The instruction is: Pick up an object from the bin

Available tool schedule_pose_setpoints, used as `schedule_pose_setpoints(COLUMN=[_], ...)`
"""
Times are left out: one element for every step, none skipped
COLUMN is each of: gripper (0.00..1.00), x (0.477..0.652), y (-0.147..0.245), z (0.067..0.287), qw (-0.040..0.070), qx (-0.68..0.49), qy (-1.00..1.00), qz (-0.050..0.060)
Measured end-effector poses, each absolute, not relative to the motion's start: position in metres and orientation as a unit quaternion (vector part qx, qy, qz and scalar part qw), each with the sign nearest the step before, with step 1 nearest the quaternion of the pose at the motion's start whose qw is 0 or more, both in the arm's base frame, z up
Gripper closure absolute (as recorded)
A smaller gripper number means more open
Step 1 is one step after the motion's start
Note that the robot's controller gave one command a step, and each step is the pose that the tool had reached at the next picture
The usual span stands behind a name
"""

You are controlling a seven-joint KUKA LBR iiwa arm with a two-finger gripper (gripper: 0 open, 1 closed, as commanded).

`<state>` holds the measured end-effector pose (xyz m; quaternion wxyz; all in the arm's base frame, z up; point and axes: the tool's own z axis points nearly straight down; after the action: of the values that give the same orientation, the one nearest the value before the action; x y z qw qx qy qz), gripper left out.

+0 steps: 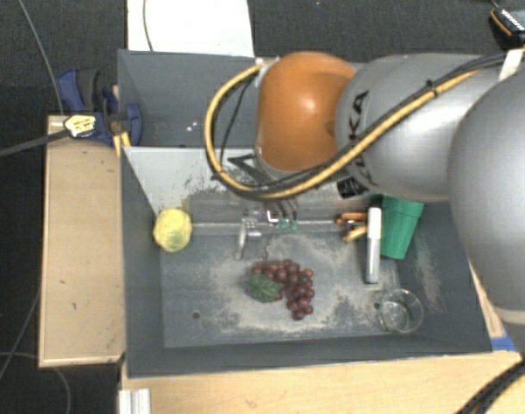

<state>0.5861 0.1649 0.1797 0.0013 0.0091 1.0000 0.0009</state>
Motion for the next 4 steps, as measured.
schedule_pose_setpoints(gripper=[0.0, 0.0, 0.0, 0.0], x=[0.586, 0.576, 0.568, 0.541], y=[0.165, 0.116, 0.095, 0.12], z=[0.18, 0.143, 0.139, 0.079], qw=[0.001, 0.002, 0.004, 0.001], qx=[0.009, -0.021, -0.059, -0.083], qy=[1.0, 1.0, 0.998, 0.997], qz=[0.001, 0.0, 0.002, 0.002])
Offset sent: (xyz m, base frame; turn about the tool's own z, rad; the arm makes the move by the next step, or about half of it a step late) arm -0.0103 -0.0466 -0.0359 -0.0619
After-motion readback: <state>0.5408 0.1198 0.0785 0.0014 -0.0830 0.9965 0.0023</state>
